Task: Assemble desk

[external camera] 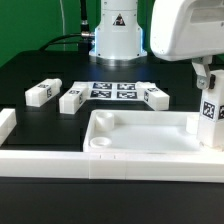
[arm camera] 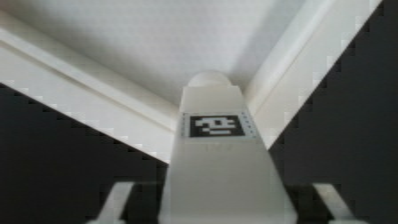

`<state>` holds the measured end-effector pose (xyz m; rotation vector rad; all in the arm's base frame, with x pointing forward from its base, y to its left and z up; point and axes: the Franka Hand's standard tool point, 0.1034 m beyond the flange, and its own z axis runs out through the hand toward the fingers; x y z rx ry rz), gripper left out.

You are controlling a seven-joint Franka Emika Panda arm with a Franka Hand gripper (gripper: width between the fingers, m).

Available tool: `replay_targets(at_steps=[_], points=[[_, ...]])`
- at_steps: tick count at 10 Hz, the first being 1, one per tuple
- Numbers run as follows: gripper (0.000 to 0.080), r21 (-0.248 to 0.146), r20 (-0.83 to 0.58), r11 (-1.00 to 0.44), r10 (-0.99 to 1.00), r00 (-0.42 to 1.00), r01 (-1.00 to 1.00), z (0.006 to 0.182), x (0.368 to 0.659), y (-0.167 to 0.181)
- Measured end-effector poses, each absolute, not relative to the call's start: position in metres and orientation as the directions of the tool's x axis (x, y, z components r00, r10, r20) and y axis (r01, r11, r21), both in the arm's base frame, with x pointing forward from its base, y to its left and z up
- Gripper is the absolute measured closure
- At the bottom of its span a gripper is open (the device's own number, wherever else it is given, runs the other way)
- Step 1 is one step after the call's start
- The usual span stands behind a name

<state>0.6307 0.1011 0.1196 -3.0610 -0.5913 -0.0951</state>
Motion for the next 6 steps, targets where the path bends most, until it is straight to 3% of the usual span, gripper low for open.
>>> replay_targets(at_steps=[2,6], points=[[0.0511,-0.048,0.062,-0.987,0.149,0.987,0.153,0.1191,0.6306,0.0989],[0.0509,-0.074,0.049,-0.952,-0.302,0.952,-0.298,0.1177,0.6301,0.1030]])
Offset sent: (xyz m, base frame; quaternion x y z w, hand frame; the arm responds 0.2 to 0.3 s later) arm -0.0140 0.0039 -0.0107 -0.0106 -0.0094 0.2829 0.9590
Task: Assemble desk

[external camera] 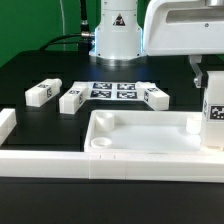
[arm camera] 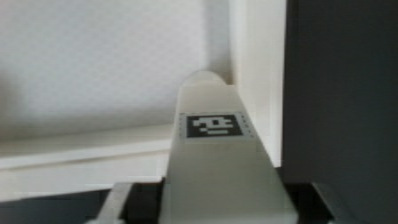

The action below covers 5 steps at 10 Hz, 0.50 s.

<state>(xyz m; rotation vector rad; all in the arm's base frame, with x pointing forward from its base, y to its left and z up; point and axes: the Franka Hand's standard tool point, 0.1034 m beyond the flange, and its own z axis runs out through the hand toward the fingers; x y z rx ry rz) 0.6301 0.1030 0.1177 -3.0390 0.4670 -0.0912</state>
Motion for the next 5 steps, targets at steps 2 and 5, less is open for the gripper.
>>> replay_targets(at_steps=[2,5], points=[[0.0509,-0.081,0.032,-0.862,-0.505,0.863,-0.501,0.1174,0.6303,0.1039],[0.0508,-0.083,0.026,-0.818,-0.572,0.820,-0.569,0.1175,0.6304,0.1036]])
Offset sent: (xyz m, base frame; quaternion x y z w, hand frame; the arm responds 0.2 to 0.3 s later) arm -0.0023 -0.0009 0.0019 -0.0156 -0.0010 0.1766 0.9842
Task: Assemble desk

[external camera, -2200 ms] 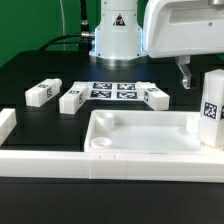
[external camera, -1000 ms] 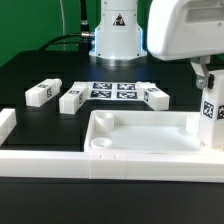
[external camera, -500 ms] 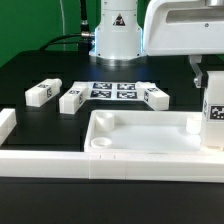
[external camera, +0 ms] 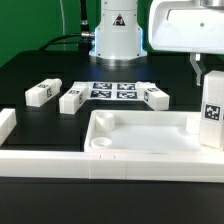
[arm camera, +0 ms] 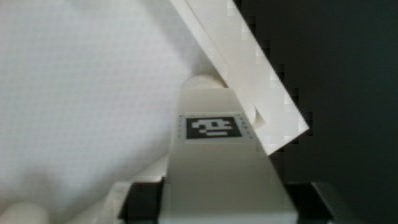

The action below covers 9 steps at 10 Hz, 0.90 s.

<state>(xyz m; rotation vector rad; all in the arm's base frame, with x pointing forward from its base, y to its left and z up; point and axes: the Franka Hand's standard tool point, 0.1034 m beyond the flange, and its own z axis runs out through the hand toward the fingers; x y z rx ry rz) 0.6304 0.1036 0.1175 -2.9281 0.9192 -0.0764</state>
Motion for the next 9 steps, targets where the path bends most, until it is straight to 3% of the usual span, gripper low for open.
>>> replay_targets(at_steps=[1,2,3,4,9], points=[[0.0508,-0.082,0.030,-0.842,-0.537,0.843,-0.533,0.1176,0.6306,0.1032],[0.0283,-0.080,0.034,-0.868,-0.495,0.868,-0.491,0.1178,0.6310,0.1016],[0.0283,-0.077,0.040,-0.897,-0.439,0.898,-0.435,0.1178,0.6310,0.1016],[0.0179,-0.071,0.048,-0.933,-0.357,0.933,-0.354,0.1178,0.6309,0.1023],[0.0150,-0.017,0.085,-0.978,0.207,0.975,0.209,0.1213,0.6357,0.1089]])
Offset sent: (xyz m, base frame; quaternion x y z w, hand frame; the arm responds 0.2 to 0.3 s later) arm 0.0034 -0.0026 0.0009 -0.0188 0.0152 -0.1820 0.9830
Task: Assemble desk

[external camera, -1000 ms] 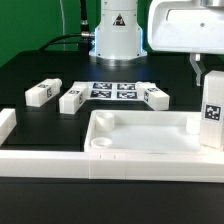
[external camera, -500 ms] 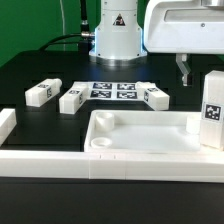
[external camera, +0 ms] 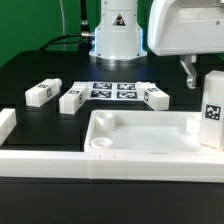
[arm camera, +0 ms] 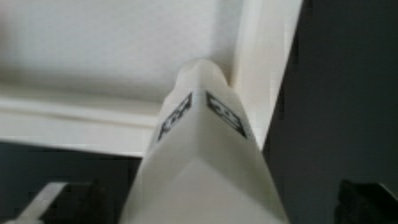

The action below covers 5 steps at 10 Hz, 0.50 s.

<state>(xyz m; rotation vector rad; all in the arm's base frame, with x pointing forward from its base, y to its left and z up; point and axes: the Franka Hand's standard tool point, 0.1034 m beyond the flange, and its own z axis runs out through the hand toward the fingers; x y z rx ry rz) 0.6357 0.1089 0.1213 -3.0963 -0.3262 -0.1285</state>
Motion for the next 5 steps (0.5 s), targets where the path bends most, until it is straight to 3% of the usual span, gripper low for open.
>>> replay_targets(at_steps=[5], points=[[0.0150,0.015,0.077,-0.833,0.553,0.830,0.553,0.1193,0.6348,0.1039]])
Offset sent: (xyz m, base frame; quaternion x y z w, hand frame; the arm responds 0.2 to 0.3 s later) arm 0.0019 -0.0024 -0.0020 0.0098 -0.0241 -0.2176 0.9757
